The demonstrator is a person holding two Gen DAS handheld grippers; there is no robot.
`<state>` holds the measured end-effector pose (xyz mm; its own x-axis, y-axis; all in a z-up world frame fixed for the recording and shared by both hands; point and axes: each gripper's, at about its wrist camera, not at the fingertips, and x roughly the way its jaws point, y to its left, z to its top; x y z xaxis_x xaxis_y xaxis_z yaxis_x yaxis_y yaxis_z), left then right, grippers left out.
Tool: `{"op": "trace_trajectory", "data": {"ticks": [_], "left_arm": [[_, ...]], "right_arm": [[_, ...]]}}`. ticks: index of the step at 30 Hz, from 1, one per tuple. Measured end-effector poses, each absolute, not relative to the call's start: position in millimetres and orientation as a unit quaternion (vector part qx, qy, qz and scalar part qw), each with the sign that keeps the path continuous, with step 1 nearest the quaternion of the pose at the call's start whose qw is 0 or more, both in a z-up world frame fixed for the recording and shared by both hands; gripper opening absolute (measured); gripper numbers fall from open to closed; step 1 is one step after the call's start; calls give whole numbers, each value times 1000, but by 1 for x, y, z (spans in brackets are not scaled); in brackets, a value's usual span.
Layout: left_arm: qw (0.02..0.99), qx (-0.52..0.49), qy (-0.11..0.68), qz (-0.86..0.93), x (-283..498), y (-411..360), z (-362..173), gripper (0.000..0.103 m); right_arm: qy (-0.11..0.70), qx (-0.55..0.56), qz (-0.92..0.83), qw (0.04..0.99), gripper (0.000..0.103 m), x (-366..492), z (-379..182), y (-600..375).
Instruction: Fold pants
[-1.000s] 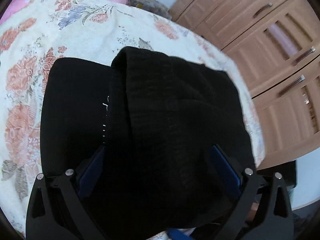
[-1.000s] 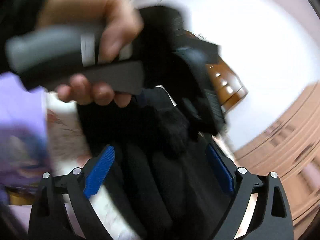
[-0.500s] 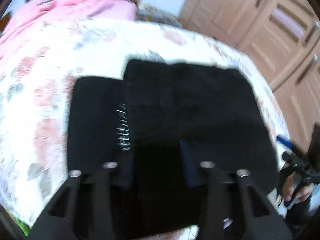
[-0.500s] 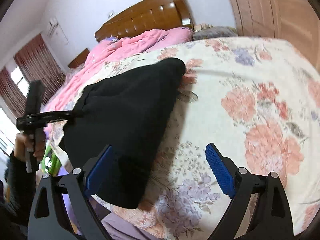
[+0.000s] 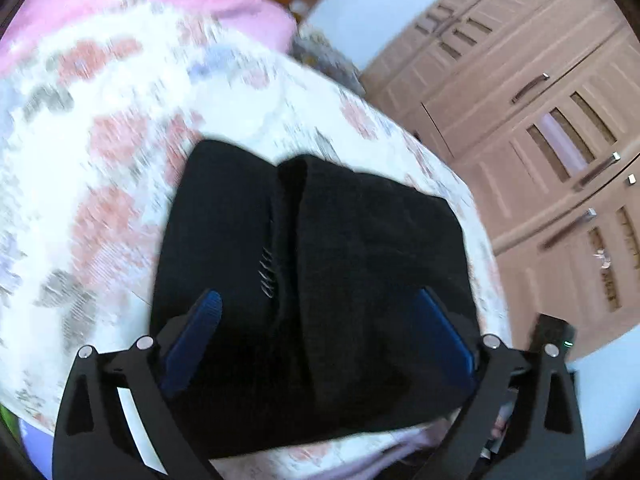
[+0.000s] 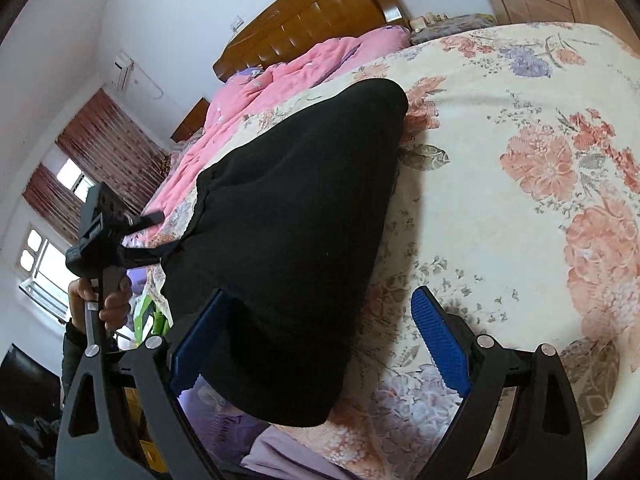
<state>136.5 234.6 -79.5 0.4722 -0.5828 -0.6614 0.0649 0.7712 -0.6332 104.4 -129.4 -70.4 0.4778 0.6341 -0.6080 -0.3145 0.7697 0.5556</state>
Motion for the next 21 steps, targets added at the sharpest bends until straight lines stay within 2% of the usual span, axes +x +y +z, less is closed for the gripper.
{"op": "trace_trajectory", "data": {"ticks": [4, 5, 8, 9, 10, 11, 13, 16, 21], "left_arm": [[784, -229, 537, -210, 148, 208, -100, 99], [785, -217, 541, -211, 151, 202, -102, 101], [788, -185, 551, -201, 155, 186, -103, 101], [790, -181, 551, -197, 156, 185, -103, 92], [794, -171, 551, -193, 157, 181, -101, 75], [796, -163, 550, -193, 157, 179, -99, 71], [803, -161, 538, -199, 152, 180, -91, 39], [820, -164, 513, -194, 142, 185, -70, 26], [833, -173, 482, -206, 139, 172, -32, 22]], "right_arm": [[425, 186, 282, 839, 89, 103, -71, -126], [425, 186, 283, 839, 89, 103, -71, -125], [425, 186, 288, 838, 89, 101, -72, -123], [425, 187, 290, 837, 89, 101, -74, -123], [426, 189, 291, 835, 89, 100, -75, -122], [426, 191, 292, 835, 89, 99, -76, -122], [426, 194, 297, 832, 89, 98, -77, -122], [418, 167, 319, 834, 89, 88, -73, -118], [403, 69, 357, 840, 89, 53, -68, -100]]}}
